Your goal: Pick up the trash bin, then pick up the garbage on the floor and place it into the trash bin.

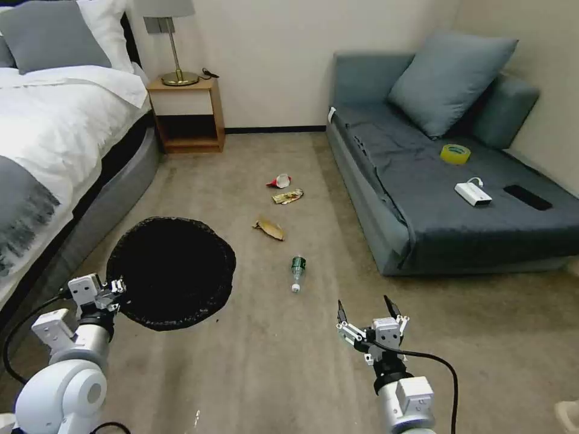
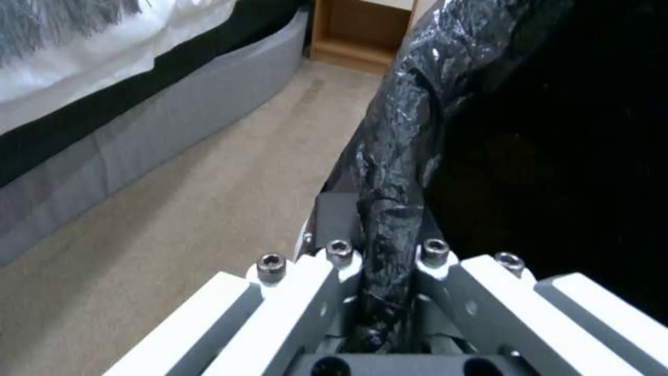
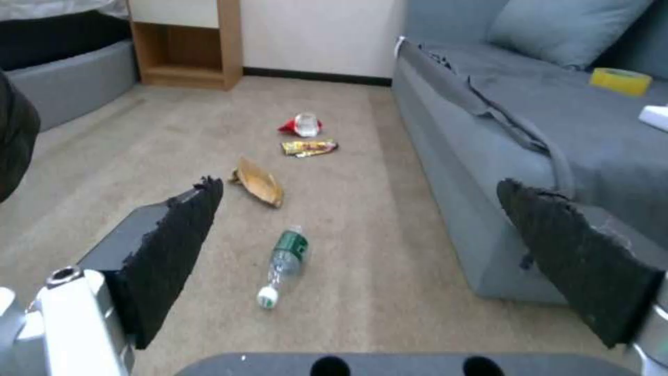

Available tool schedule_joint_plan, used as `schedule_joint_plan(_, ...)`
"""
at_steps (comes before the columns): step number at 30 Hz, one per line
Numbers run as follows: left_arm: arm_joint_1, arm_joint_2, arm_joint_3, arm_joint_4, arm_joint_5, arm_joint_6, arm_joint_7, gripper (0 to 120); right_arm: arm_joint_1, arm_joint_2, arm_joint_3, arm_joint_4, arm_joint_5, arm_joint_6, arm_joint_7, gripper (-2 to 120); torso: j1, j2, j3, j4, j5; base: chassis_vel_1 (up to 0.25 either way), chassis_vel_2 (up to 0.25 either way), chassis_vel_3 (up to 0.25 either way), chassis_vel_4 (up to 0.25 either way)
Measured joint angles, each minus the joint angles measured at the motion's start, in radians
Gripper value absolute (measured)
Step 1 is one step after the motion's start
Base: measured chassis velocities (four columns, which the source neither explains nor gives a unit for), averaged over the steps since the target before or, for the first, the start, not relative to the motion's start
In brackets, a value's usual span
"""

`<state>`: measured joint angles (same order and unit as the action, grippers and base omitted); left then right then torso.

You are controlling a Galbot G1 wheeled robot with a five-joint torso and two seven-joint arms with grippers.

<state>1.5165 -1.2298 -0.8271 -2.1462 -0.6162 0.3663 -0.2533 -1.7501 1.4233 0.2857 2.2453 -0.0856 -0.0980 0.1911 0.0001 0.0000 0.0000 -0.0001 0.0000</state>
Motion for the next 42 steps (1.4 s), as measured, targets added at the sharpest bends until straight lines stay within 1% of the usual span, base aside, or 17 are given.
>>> schedule_joint_plan(12,0.001,0.0,0.002,-0.008,-0.003,0.0,0.002,1,-0.002,-0.004,-0.001,-0.001,0.0,0.007,0.001,100,0.0,0.0,0.0,0.0001,0.0,-0.064,0.114,0.075,-0.115)
schedule_joint_plan(42,0.005,-0.002,0.003,-0.01,-0.001,-0.005,0.006,1,0.007,0.0,-0.009,-0.015,-0.003,0.02,0.006,100,0.0,0.0,0.0,0.0001,0.0,-0.125,0.161,0.121,-0.163)
